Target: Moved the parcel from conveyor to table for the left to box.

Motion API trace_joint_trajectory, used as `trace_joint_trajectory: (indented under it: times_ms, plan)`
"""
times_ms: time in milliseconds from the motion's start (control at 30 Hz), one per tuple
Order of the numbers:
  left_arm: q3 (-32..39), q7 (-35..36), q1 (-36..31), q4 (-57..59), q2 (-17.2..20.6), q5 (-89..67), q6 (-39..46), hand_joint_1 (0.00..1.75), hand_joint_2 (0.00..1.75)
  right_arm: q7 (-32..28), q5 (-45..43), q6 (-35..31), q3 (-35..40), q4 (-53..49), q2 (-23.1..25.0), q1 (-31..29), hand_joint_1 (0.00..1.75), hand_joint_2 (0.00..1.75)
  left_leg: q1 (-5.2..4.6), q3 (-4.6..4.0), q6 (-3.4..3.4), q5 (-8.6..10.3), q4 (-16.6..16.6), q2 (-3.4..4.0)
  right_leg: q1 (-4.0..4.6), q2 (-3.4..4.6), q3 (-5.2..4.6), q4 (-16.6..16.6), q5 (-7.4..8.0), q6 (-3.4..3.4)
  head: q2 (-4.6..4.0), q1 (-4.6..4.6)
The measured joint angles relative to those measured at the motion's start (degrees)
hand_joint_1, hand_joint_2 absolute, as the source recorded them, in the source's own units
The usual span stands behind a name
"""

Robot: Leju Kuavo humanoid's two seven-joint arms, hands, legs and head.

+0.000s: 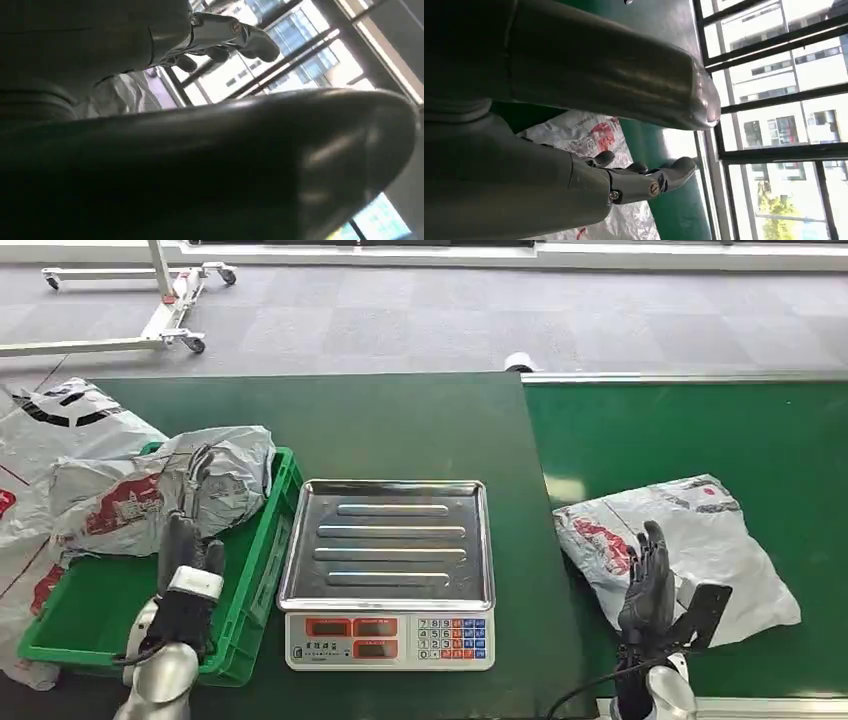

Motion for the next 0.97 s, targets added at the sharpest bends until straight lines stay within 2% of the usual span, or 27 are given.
trace_joint_trajectory:
  times_ms: [200,367,533,667,967]
  plan:
    - [-5.6,1.2,2.8,-2.1,-3.1,8.3,-5.2,0.0,0.0,-0.8,1.2,-1.2,0.0,-4.2,0.4,1.9,0.0,0.0,0.0,0.01,0.0,0.01,0.0,-0.06,0.0,-0.05,0.02,0.0,0.01,0.0,0.0,0.0]
    - [-8.8,-0.8,4.9,0.6,-5.4,9.7,-1.8,0.0,0.0,-1.4,3.8,-2.8,0.7,-13.8,1.8,5.7,0.0,0.0,0.0,-0.02,0.01,-0.01,0.0,-0.06,0.0,-0.05,0.01,0.0,-0.03,0.02,0.0,0.0]
    - [-9.7,-2.4,5.5,2.2,-6.0,11.1,0.7,0.0,0.0,-3.2,6.8,-4.8,4.7,-20.8,2.1,8.6,0.0,0.0,0.01,-0.03,0.01,-0.02,0.0,-0.05,0.01,-0.04,0.0,0.0,-0.07,0.0,0.0,0.0]
    - [-9.7,-2.4,5.6,2.6,-6.2,11.6,1.2,0.0,0.0,-3.2,7.4,-5.8,9.0,-22.2,2.1,9.1,0.0,0.0,0.02,-0.01,0.01,-0.02,0.0,-0.02,0.02,-0.04,0.01,0.0,-0.06,-0.01,0.0,0.0]
    - [-9.7,-4.2,5.6,2.5,-6.3,11.9,4.6,0.0,0.0,-5.6,10.9,-14.6,15.8,-22.2,2.0,8.9,0.0,0.0,0.02,-0.02,0.0,0.0,0.0,-0.04,0.01,-0.06,0.04,0.0,-0.05,0.0,0.0,0.0]
